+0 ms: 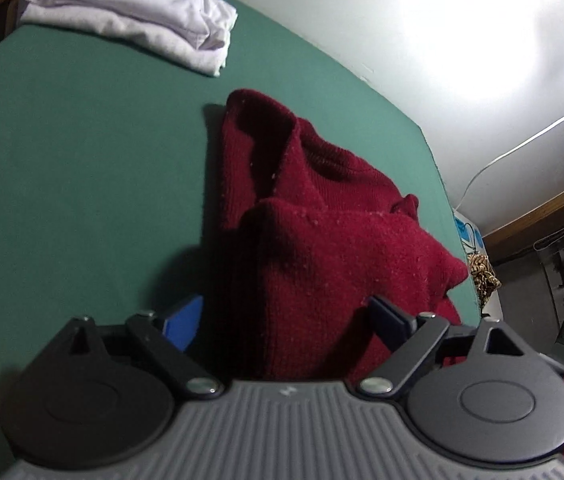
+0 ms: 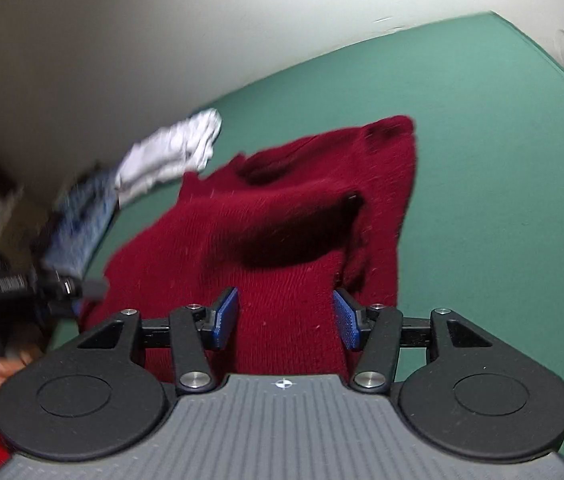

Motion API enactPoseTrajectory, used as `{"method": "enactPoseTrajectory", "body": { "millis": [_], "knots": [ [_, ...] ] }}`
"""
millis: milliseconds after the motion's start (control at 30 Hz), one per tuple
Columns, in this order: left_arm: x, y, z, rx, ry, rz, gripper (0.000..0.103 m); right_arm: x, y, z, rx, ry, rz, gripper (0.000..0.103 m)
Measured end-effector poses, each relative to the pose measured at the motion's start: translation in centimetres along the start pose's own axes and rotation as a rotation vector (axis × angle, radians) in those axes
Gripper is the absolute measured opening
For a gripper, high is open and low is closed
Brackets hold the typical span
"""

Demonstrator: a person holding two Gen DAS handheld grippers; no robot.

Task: Fold clothes
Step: 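Lower the folded red sweater onto the table and open both grippers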

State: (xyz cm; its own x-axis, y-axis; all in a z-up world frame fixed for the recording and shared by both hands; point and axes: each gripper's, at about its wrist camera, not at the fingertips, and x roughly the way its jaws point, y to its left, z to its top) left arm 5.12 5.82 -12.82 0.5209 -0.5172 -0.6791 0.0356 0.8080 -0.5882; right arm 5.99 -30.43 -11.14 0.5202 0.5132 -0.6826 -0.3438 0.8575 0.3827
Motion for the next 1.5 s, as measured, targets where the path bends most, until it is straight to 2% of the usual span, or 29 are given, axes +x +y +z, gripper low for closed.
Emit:
{"method": "enactPoseTrajectory", "body": {
  "millis": [33, 67, 133, 200, 267, 333, 400, 433, 500, 533, 600, 633, 700, 800, 900, 967, 1000, 1200, 1267, 1367, 1467, 1500],
  "knots": [
    [0.1, -0.4, 0.0, 0.012, -0.001, 0.002, 0.082, 0.1, 0.3, -0.1, -0.031, 0.017, -0.011, 0.034],
    [0.1, -0.7, 0.0, 0.025, -0.002, 0.004, 0.074, -0.1, 0.4, -0.2, -0.037, 0.03, -0.007, 0.027],
    [0.3, -1.4, 0.0, 0.05, -0.004, 0.009, 0.068, -1.3, 0.0, -0.1, -0.002, 0.053, 0.032, 0.024],
    [0.4, -2.2, 0.0, 0.075, -0.005, 0.013, 0.07, -2.6, -0.5, -0.3, 0.042, 0.083, 0.031, 0.023],
    [0.5, -2.9, 0.0, 0.1, -0.007, 0.018, 0.077, -2.7, -1.6, -0.8, 0.099, 0.107, -0.032, 0.023],
    [1.7, -2.6, -0.4, 0.107, 0.021, 0.061, 0.077, -2.1, -2.3, -1.5, 0.127, 0.098, -0.074, 0.029],
    [1.9, -2.3, -0.4, 0.1, 0.035, 0.087, 0.077, -2.0, -1.7, -1.6, 0.112, 0.058, -0.086, 0.038],
    [1.9, -2.2, -0.4, 0.098, 0.041, 0.1, 0.077, -2.3, -1.1, -1.5, 0.085, 0.025, -0.106, 0.038],
    [0.5, -2.6, -0.3, 0.144, -0.01, 0.136, 0.076, -3.8, 0.2, -1.1, -0.007, -0.098, -0.2, 0.039],
    [-0.5, -3.2, -0.4, 0.184, -0.047, 0.166, 0.072, -4.3, 0.7, -0.7, -0.042, -0.144, -0.221, 0.039],
    [-1.8, -4.1, 0.0, 0.245, -0.125, 0.208, 0.072, -5.0, 1.3, 0.2, -0.087, -0.207, -0.214, 0.039],
    [-2.4, -4.6, 0.3, 0.262, -0.153, 0.21, 0.073, -4.7, 1.6, 0.6, -0.097, -0.211, -0.185, 0.038],
    [-2.2, -5.2, 1.2, 0.27, -0.195, 0.191, 0.074, -3.1, 2.1, 1.4, -0.107, -0.176, -0.103, 0.035],
    [0.1, -6.0, 1.7, 0.258, -0.199, 0.207, 0.075, 0.6, 2.3, 2.0, -0.131, -0.12, -0.116, 0.031],
    [3.8, -5.8, 1.3, 0.258, -0.138, 0.321, 0.076, 3.1, 1.3, 2.6, -0.07, -0.063, -0.146, 0.029],
    [5.3, -5.4, 0.8, 0.278, -0.129, 0.399, 0.084, 2.6, 1.3, 2.7, -0.047, -0.035, -0.154, 0.029],
    [6.0, -5.1, 0.5, 0.287, -0.125, 0.435, 0.084, 2.2, 1.3, 2.4, -0.053, -0.017, -0.16, 0.029],
    [3.1, -4.4, 0.5, 0.289, -0.166, 0.389, 0.082, 0.5, 1.5, 0.8, -0.08, 0.032, -0.173, 0.029],
    [1.6, -4.8, 0.5, 0.308, -0.202, 0.376, 0.076, 0.4, 2.0, 1.1, -0.112, 0.023, -0.187, 0.029],
    [-0.7, -5.7, 0.2, 0.363, -0.244, 0.354, 0.077, -0.5, 2.6, 1.7, -0.136, -0.086, -0.184, 0.03],
    [-0.9, -6.0, -0.7, 0.369, -0.217, 0.34, 0.077, 0.1, 3.5, 2.5, -0.178, -0.149, -0.146, 0.029],
    [0.0, -6.0, -0.9, 0.364, -0.205, 0.367, 0.077, 0.7, 3.9, 2.8, -0.204, -0.161, -0.134, 0.029]
  ]
}}
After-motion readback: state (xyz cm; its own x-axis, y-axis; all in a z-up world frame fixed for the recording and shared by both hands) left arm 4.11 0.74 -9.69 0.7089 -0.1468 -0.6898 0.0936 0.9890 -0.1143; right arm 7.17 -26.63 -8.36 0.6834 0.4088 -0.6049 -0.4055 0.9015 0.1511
